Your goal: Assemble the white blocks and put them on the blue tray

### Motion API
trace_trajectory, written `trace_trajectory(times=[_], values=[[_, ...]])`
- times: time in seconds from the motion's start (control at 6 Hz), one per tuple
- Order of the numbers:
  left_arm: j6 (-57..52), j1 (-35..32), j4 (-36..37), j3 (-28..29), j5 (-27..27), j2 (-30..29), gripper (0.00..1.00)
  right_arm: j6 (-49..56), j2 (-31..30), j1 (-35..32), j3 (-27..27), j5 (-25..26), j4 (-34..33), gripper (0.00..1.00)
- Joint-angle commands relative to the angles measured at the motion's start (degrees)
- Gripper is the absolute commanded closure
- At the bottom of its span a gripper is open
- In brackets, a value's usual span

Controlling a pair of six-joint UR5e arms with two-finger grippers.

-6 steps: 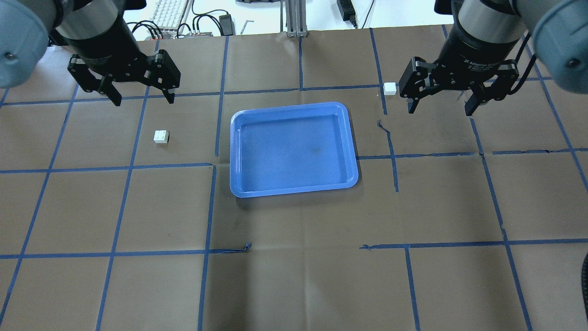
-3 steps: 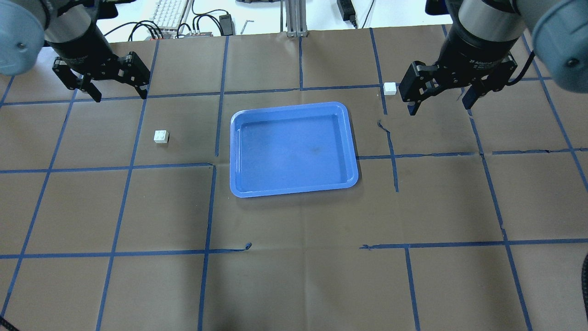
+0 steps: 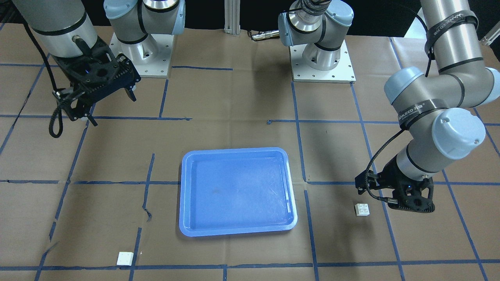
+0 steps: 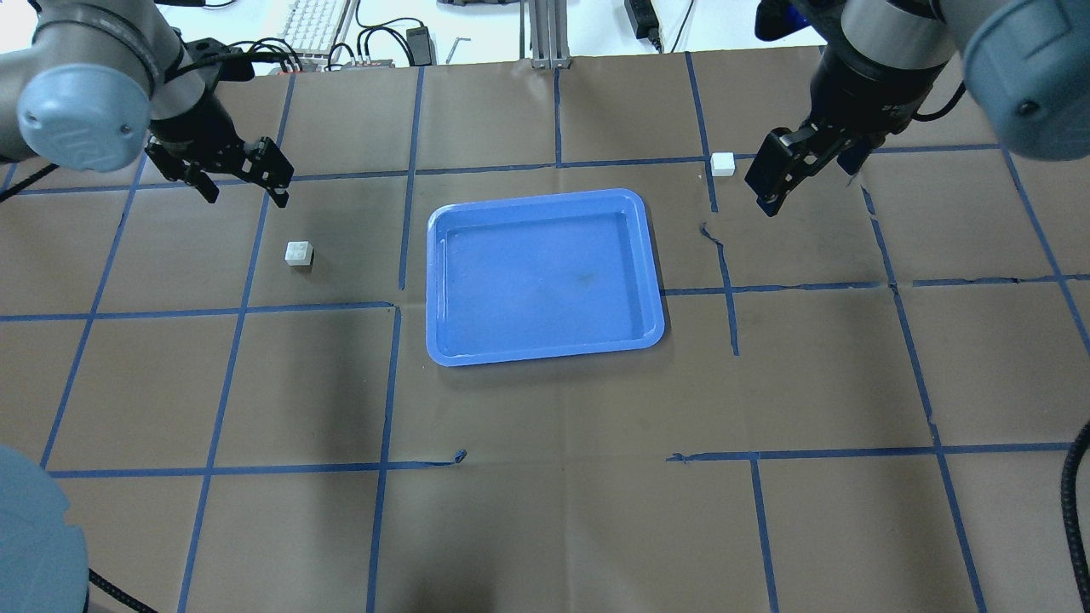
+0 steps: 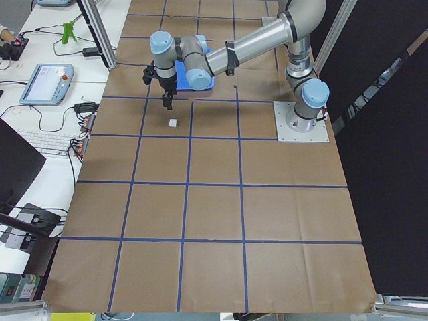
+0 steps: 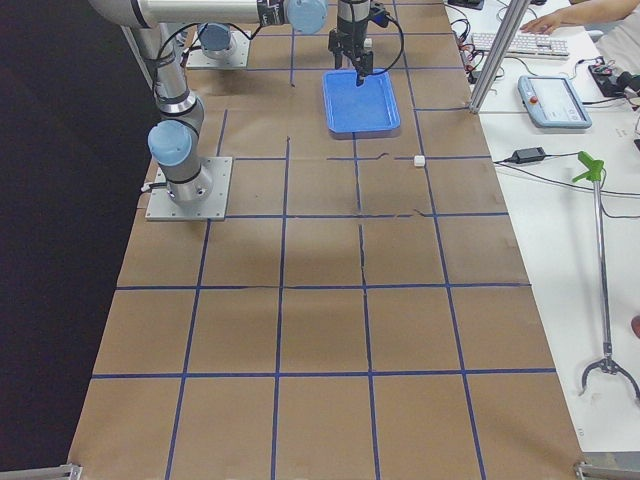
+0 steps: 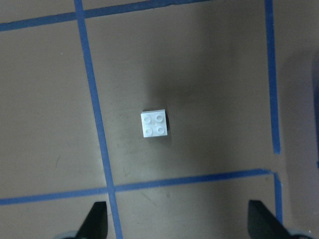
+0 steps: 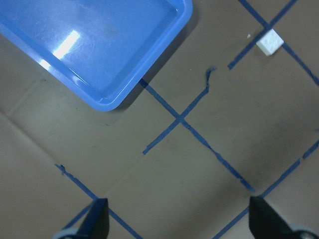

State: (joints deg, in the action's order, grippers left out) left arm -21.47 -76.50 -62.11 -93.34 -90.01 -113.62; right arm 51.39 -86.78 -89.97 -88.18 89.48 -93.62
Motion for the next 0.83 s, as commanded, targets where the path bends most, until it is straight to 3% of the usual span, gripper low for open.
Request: trace_trajectory(times=[0.0,0.17,0.33,0.5,0.67], values=[[-1.0,0.7,5.6,-2.0,0.7,-5.7,0.01,24.8,5.4,0.1,4.2,-0.1,-1.1,0.01],[-2.8,0.7,9.2,-2.2,0.6,-8.4,0.01,33.9,9.6,0.9,7.7,-0.4,-1.1,0.01],[-2.7,0.7,9.4,-2.4,0.6,-9.1,0.01,40.6,14.7,2.8,13.0,-4.3,-1.2,0.01],[-2.8,0.7,8.6,-2.3,0.4,-9.1,0.13,43.8,20.0,4.3,19.4,-4.5,-1.0,0.01],[-3.1,0.7,8.7,-2.2,0.1,-9.1,0.56,44.0,24.8,4.4,25.1,-4.5,-0.3,0.01]])
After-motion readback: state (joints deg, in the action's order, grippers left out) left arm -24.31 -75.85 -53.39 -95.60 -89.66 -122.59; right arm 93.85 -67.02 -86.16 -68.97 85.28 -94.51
